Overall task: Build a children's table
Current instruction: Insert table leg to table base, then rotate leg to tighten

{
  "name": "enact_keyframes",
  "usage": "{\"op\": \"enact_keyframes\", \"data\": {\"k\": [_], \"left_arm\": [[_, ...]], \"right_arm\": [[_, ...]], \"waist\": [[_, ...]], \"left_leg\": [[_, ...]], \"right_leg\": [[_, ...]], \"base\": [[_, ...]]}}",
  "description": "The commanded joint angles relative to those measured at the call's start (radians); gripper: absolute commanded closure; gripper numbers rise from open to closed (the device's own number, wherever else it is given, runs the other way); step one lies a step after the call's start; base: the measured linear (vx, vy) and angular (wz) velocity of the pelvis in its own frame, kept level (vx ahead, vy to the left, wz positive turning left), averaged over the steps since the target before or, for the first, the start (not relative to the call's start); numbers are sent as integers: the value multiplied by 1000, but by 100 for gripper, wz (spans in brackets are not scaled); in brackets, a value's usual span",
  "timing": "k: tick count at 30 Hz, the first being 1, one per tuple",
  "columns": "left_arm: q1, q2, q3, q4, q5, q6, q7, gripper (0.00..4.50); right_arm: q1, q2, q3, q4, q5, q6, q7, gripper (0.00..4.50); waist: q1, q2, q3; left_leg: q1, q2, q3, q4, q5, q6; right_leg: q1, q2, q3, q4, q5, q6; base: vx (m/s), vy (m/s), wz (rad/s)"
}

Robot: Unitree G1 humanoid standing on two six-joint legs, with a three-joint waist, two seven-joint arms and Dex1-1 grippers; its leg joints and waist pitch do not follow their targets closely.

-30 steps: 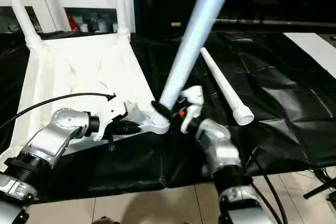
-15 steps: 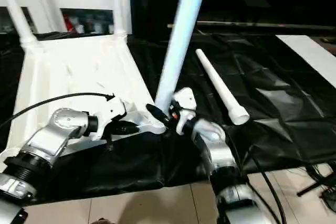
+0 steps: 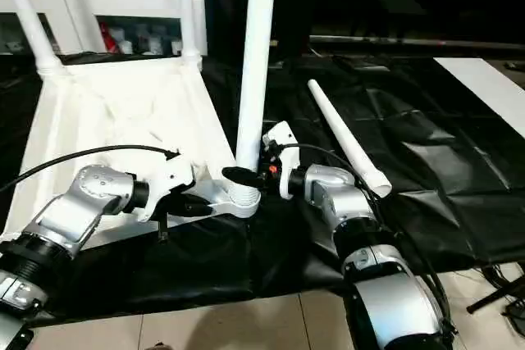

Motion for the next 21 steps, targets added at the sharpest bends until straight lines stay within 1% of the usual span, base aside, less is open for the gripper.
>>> {"op": "enact_keyframes", "data": {"k": [1,3,4,6,7,8,9,10,11,12,14,15,16,17,18,19,21], "left_arm": [[-19,6,-28,-4,27,-16,-26,450],[-21,3,-27,-2,30,-18,-14,450],[-23,-1,-22,2,30,-21,-3,450],[-24,-5,-17,7,29,-24,8,450],[-25,-7,-14,11,29,-27,15,450],[-25,-7,-14,11,29,-27,15,450],[-26,-8,-13,15,30,-29,17,450],[-29,-9,-11,21,32,-34,19,450],[-29,-9,-11,21,32,-34,19,450],[-33,-10,-8,28,34,-39,24,450],[-35,-10,-6,30,34,-39,27,450],[-38,-7,-2,37,38,-44,33,450],[-39,-6,-1,40,40,-47,36,450],[-39,-6,-1,40,40,-47,36,450],[-40,-5,0,42,42,-49,38,450],[-35,-1,0,40,43,-49,36,450],[-31,2,0,37,42,-47,34,450]], "right_arm": [[54,-48,-9,61,-49,12,-58,258],[56,-44,-24,60,-41,5,-72,258],[62,-39,-44,54,-28,-6,-95,258],[75,-32,-64,46,-14,-21,-113,258],[99,-22,-83,31,2,-31,-128,258],[99,-22,-83,31,2,-31,-128,258],[118,-15,-94,21,15,-40,-138,258],[142,-3,-104,13,26,-60,-157,258],[142,-3,-104,13,26,-60,-157,258],[162,9,-111,8,26,-86,-177,258],[173,16,-115,5,26,-102,-187,258],[194,29,-108,-1,9,-150,-215,258],[203,32,-102,-4,0,-172,-227,258],[203,32,-102,-4,0,-172,-227,258],[208,35,-98,-6,-6,-186,-235,258],[238,55,-93,-13,-19,-232,-266,258],[252,69,-94,-15,-22,-254,-286,258]], "waist": [[-6,25,-45],[-7,24,-46],[-6,26,-46],[-6,26,-46],[-7,33,-45],[-6,32,-44],[-8,32,-44],[-5,39,-43],[-8,36,-43],[-7,39,-42],[-9,41,-38],[-9,61,-36],[-13,50,-37],[-18,53,-35],[-21,55,-34],[-22,65,-34],[-28,69,-29]], "left_leg": [[30,41,-24,-81,-520,-42],[26,42,-25,-84,-511,-40],[29,43,-24,-84,-511,-39],[29,43,-24,-84,-510,-39],[29,42,-25,-85,-528,-42],[28,42,-25,-86,-532,-41],[29,41,-27,-86,-542,-42],[32,41,-28,-86,-554,-43],[32,40,-28,-86,-560,-42],[33,39,-30,-85,-568,-42],[37,38,-31,-84,-590,-42],[46,35,-34,-81,-622,-46],[46,35,-31,-81,-625,-41],[45,34,-36,-82,-638,-38],[43,36,-40,-86,-649,-36],[39,37,-42,-89,-656,-35],[44,38,-43,-90,-687,-31]], "right_leg": [[7,-79,45,-102,-608,-119],[11,-78,43,-99,-592,-123],[9,-77,44,-101,-585,-125],[9,-78,44,-101,-579,-129],[8,-76,42,-103,-582,-125],[9,-76,41,-106,-590,-121],[8,-76,39,-106,-601,-117],[5,-78,38,-110,-619,-111],[5,-78,37,-112,-626,-108],[4,-78,35,-113,-642,-102],[-1,-77,30,-122,-669,-90],[-5,-77,23,-126,-692,-80],[-4,-75,20,-134,-698,-72],[0,-75,9,-138,-708,-60],[6,-74,2,-138,-705,-55],[12,-75,-2,-140,-699,-51],[11,-75,-23,-150,-705,-43]], "base": [[0,0,0],[0,0,0],[0,0,0],[0,0,0],[0,0,0],[0,0,0],[0,0,0],[0,0,0],[0,0,0],[0,0,0],[0,0,0],[0,0,0],[0,0,0],[0,0,0],[0,0,0],[0,0,0],[0,0,0]]}}
